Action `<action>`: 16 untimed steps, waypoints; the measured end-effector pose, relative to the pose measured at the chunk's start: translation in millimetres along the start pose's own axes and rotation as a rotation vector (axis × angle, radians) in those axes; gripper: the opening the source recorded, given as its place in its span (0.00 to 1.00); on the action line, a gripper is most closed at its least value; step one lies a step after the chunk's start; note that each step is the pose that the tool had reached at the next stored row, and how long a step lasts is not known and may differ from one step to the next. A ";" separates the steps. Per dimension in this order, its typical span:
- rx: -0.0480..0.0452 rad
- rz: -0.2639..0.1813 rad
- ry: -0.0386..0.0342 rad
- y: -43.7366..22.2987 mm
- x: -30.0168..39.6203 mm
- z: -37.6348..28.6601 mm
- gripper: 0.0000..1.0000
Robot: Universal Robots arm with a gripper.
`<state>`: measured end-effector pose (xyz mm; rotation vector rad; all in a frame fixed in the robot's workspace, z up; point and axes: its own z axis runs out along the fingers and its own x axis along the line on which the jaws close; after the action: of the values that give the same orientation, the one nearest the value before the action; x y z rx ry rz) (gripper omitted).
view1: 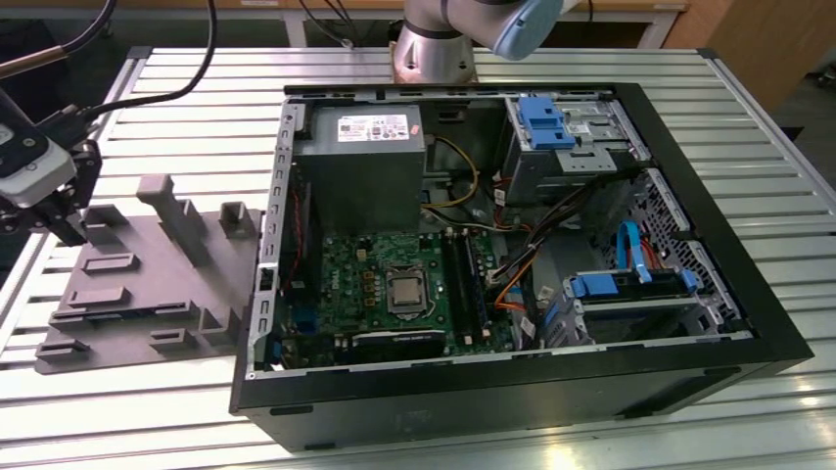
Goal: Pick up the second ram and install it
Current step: 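Pick up the second ram and move it above second insertion slot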
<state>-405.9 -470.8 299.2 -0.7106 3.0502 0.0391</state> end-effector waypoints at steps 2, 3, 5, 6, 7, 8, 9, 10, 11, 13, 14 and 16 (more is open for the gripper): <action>-0.0002 -0.016 0.0004 0.0 0.0 0.0 0.11; -0.0003 -0.024 0.0005 0.0 0.0 0.0 0.11; -0.0006 -0.040 0.0009 0.0 0.0 0.0 0.11; -0.0007 -0.048 0.0011 0.0 0.0 0.0 0.11; -0.0008 -0.056 0.0013 0.0 0.0 0.0 0.11; -0.0009 -0.064 0.0015 0.0 0.0 0.0 0.11; -0.0011 -0.073 0.0017 0.0 0.0 0.0 0.11; -0.0012 -0.081 0.0018 0.0 0.0 0.0 0.11; -0.0013 -0.089 0.0020 0.0 0.0 0.0 0.11; -0.0016 -0.106 0.0024 0.0 0.0 0.1 0.11; -0.0017 -0.115 0.0025 0.0 0.0 0.1 0.11; -0.0019 -0.133 0.0031 0.0 0.0 0.2 0.11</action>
<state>-405.9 -470.8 299.0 -0.9123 2.9979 0.0399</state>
